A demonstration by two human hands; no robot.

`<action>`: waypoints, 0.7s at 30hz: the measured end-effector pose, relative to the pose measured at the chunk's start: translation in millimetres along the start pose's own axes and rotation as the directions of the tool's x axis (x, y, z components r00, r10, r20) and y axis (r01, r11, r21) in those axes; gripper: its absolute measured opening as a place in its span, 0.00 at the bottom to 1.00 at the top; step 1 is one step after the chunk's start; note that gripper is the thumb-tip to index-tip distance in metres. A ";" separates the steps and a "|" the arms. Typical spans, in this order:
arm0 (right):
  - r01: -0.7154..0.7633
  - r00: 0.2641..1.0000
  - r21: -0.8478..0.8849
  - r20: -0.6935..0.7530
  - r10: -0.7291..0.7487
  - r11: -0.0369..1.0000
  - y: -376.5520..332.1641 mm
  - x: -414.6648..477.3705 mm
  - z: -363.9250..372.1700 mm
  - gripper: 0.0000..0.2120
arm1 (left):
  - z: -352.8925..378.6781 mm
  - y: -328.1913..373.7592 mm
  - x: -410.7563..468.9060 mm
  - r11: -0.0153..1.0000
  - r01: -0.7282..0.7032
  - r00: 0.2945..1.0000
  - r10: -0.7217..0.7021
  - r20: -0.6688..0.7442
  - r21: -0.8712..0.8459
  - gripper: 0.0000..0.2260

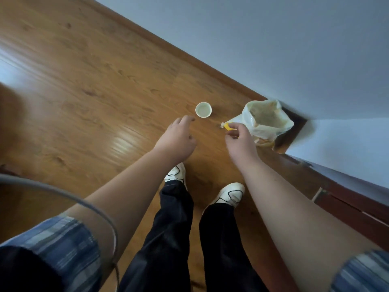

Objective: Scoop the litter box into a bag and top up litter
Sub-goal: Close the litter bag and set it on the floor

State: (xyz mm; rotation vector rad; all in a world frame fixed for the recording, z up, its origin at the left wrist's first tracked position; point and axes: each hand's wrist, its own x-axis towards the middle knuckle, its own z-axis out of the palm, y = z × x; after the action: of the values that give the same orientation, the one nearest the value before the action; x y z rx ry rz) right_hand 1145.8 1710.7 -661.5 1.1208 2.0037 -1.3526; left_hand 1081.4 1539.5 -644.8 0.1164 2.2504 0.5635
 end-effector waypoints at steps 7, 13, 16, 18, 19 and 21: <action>0.063 0.998 -0.130 0.004 -0.063 0.989 68.1 185.3 111.0 0.33 | 89.6 -84.7 175.6 0.980 0.109 0.994 -0.105 0.037 -0.166 0.30; 0.127 0.992 -0.193 0.044 -0.121 0.973 102.1 274.5 155.3 0.42 | 146.0 -111.5 249.5 0.918 0.162 0.986 -0.167 0.019 -0.363 0.36; 0.199 0.980 -0.198 0.067 -0.189 0.960 110.7 282.5 163.5 0.35 | 152.3 -105.8 260.8 0.876 0.210 0.977 -0.205 0.060 -0.435 0.30; 0.245 0.969 -0.200 0.074 -0.235 0.949 109.6 274.1 159.3 0.32 | 148.5 -95.8 254.2 0.866 0.207 0.977 -0.205 0.054 -0.456 0.25; 0.267 0.964 -0.202 0.073 -0.257 0.942 106.9 267.3 154.7 0.31 | 145.0 -89.8 248.0 0.862 0.198 0.978 -0.204 0.037 -0.466 0.24; 0.319 0.948 -0.214 0.057 -0.314 0.923 96.5 252.0 141.4 0.31 | 135.8 -76.6 233.8 0.874 0.162 0.982 -0.188 -0.012 -0.459 0.22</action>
State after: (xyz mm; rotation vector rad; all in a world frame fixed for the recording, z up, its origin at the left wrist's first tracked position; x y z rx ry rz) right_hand 1078.0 1690.5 -957.9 0.7010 2.3262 -1.2413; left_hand 1028.9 1580.1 -917.9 -0.3443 2.0910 0.9887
